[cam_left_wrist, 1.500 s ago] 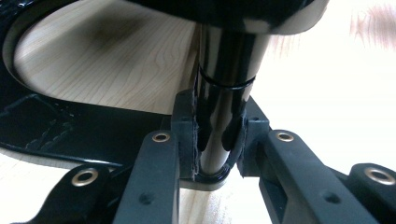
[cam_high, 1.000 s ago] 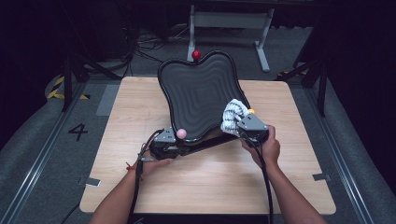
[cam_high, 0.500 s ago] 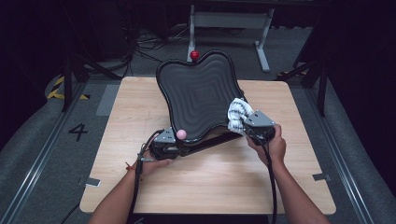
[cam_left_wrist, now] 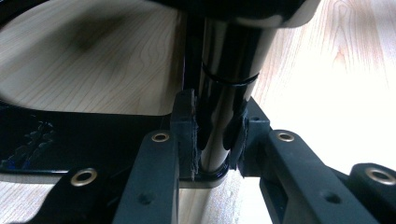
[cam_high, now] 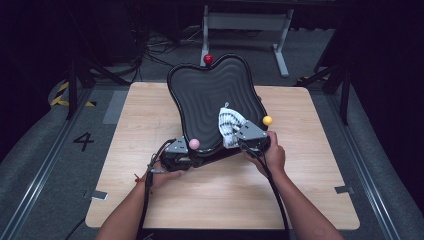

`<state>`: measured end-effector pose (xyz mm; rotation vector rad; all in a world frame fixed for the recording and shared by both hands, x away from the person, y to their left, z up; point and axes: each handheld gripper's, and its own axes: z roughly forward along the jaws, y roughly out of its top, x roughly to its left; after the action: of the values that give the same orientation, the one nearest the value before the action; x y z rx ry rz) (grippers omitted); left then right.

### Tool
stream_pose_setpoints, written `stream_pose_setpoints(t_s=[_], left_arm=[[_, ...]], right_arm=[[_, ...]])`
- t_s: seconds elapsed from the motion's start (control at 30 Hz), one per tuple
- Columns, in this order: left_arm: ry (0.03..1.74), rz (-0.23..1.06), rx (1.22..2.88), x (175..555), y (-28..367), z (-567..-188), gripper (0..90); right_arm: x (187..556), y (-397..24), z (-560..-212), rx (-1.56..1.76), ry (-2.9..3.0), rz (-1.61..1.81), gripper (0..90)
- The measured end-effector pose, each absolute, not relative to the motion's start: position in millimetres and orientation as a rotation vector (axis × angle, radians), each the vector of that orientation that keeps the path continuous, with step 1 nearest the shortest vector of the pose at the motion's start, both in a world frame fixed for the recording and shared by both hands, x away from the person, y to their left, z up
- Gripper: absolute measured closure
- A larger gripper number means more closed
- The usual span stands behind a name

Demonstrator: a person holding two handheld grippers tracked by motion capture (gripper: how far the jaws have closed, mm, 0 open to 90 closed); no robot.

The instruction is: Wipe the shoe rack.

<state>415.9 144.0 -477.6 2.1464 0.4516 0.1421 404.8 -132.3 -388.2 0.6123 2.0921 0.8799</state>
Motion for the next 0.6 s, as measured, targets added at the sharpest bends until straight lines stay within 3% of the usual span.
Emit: stream_pose_setpoints(t_s=[0.6], left_arm=[[0.444, 0.146, 2.148, 416, 144, -478, 74.0]], right_arm=[[433, -174, -388, 0.732, 2.069, 0.680, 81.7]])
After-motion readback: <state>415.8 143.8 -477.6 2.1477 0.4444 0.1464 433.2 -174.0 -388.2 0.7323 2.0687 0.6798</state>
